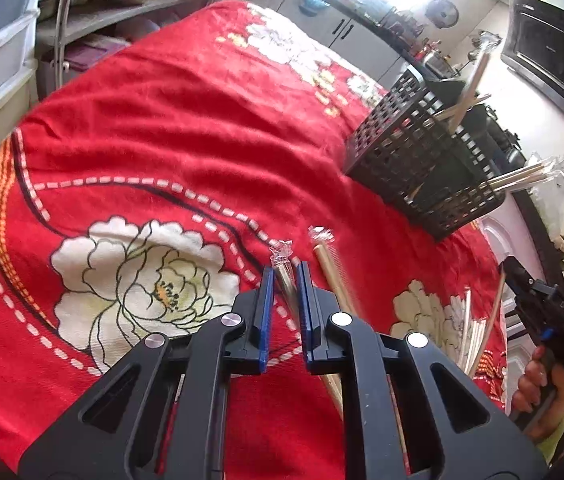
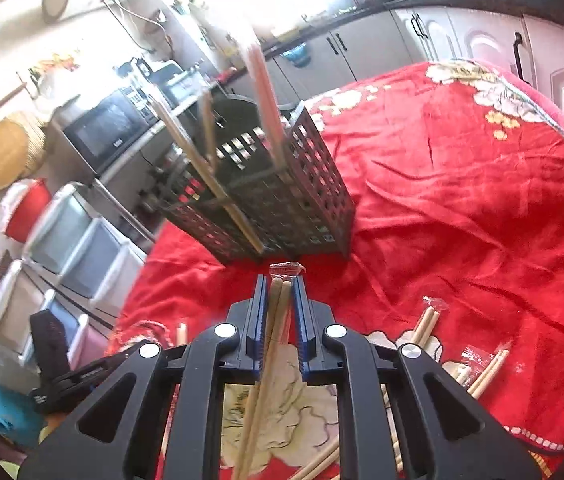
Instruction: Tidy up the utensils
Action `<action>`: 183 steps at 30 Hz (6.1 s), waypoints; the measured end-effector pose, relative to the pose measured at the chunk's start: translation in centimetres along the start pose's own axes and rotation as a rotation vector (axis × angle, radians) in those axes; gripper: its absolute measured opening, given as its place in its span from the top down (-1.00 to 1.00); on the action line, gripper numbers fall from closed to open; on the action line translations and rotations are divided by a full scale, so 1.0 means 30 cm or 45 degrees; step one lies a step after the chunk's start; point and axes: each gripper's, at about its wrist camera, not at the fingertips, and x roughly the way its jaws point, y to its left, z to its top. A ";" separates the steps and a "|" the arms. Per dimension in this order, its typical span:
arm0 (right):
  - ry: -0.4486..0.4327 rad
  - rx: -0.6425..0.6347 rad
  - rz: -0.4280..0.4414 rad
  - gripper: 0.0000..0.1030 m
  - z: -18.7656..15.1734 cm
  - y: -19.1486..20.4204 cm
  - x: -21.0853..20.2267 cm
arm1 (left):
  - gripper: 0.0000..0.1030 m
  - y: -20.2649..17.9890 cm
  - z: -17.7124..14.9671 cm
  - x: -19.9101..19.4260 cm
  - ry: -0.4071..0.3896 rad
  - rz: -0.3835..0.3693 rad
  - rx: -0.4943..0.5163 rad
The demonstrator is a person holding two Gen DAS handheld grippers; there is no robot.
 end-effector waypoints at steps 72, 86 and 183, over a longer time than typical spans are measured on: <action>-0.498 -0.383 -0.016 0.79 0.250 0.295 -0.306 | 0.94 -0.562 0.359 -0.307 -0.422 -0.298 0.392; -0.577 -0.356 -0.027 0.79 0.384 0.315 -0.276 | 0.94 -0.585 0.491 -0.363 -0.559 -0.277 0.368; -0.604 -0.352 -0.331 -0.24 0.074 0.161 -0.293 | 0.30 -0.455 0.272 -0.091 -0.451 -0.049 0.453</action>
